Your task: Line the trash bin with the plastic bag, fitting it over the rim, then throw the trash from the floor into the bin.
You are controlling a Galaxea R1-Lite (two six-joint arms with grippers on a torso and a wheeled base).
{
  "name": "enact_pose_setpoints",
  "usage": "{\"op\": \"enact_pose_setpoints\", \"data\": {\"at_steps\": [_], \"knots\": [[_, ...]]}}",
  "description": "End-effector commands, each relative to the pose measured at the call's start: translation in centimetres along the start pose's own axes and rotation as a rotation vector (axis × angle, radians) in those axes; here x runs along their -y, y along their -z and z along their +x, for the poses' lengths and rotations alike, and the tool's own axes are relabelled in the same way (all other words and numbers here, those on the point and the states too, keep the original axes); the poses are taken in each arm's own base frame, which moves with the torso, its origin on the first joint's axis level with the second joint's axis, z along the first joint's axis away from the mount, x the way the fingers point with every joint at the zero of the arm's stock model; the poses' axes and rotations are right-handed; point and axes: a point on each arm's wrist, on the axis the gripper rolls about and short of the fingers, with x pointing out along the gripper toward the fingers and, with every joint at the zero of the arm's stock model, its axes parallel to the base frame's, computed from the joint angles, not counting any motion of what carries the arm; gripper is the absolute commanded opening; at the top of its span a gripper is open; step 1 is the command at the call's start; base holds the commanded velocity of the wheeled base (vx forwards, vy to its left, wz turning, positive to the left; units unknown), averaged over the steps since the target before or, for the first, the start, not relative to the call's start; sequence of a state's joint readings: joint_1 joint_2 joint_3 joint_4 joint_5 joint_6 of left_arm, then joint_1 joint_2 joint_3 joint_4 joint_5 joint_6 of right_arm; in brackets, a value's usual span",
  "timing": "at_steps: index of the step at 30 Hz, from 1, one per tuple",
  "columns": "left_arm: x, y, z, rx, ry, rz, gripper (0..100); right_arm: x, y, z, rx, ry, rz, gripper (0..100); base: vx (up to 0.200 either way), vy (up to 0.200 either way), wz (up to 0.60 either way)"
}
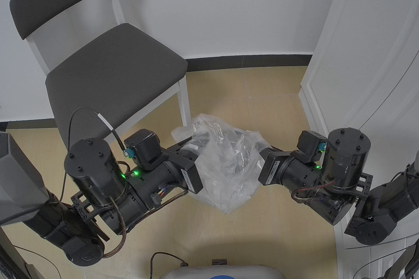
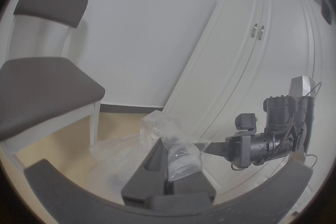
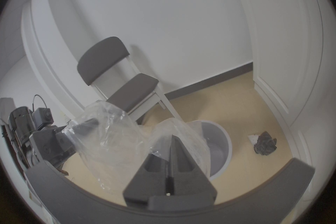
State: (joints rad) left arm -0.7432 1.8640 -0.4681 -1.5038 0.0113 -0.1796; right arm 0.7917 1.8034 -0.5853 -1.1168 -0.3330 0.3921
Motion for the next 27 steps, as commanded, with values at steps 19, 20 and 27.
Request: {"op": "enact_pose_setpoints", "data": {"at_steps": [19,20,27], "knots": [[-4.1,5.6,4.4,-0.102,-0.115,-0.177,0,2.4,-2.8,2.9,-0.053,0.171,0.150,0,0.000,0.000,0.00],[-4.2,5.8,4.5,-0.109,-0.118,-0.179,0,2.5,-2.5,3.1,-0.059,0.174,0.153,0,0.000,0.000,0.00],[-6.4,8.4,5.4,-0.152,-0.175,-0.182,0,3.8,-0.9,5.0,-0.099,0.208,0.181,0,0.000,0.000,0.00]]}}
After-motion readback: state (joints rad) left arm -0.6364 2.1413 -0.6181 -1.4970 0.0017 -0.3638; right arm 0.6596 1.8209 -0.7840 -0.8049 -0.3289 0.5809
